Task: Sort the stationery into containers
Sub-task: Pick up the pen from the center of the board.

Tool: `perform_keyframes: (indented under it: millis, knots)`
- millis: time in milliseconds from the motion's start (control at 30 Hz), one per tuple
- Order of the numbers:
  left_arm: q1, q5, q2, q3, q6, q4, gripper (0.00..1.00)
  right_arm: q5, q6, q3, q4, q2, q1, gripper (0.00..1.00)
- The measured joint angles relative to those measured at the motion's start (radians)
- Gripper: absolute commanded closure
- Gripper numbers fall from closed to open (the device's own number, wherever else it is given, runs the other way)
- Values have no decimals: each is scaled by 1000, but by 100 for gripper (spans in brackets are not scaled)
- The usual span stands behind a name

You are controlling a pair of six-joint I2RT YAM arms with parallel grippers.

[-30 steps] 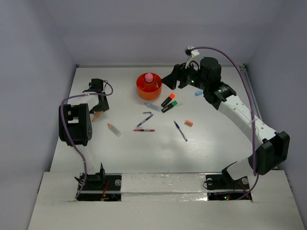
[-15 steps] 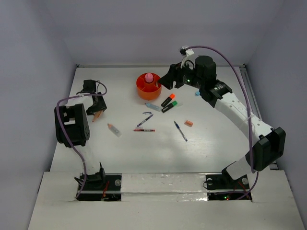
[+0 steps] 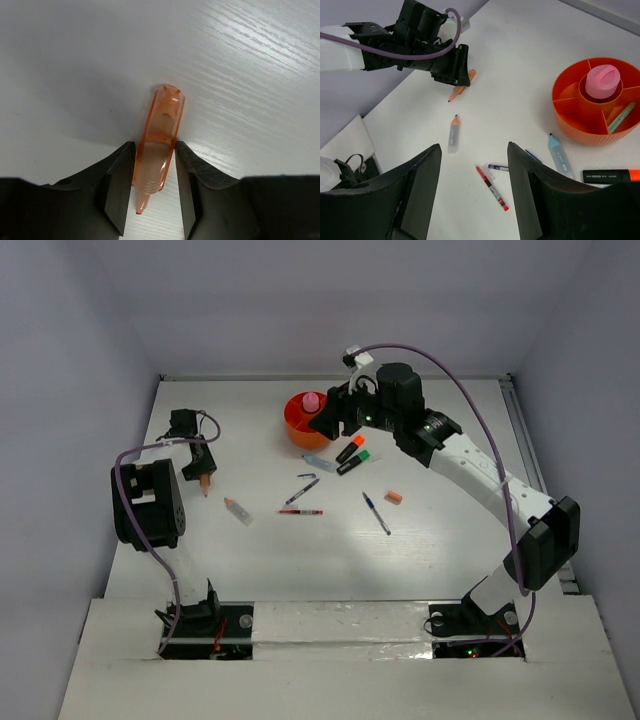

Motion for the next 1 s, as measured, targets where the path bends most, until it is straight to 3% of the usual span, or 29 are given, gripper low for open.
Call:
perform_keyframes:
  millis: [167,200,267,533,700,1000]
  knots:
    - [3,19,-10,-14,-1,13,77,2,-3,18,-7,24,16,39]
    - [3,26,-11,-16,-2,16,89,2,-3,19,-7,29,18,37]
    - [3,38,-13,-16,-5,18,100,0,-2,21,-8,39,22,36]
    - [1,61,-51,-28,-14,-11,100,-26,10,24,-4,78,24,35]
    - [-26,104,-227,-50,-24,-29,100,-39,50,12,49,91,24,31]
    - [-356,197,-629,-169,-76,42,100,-21,173,-107,197,58,24,17]
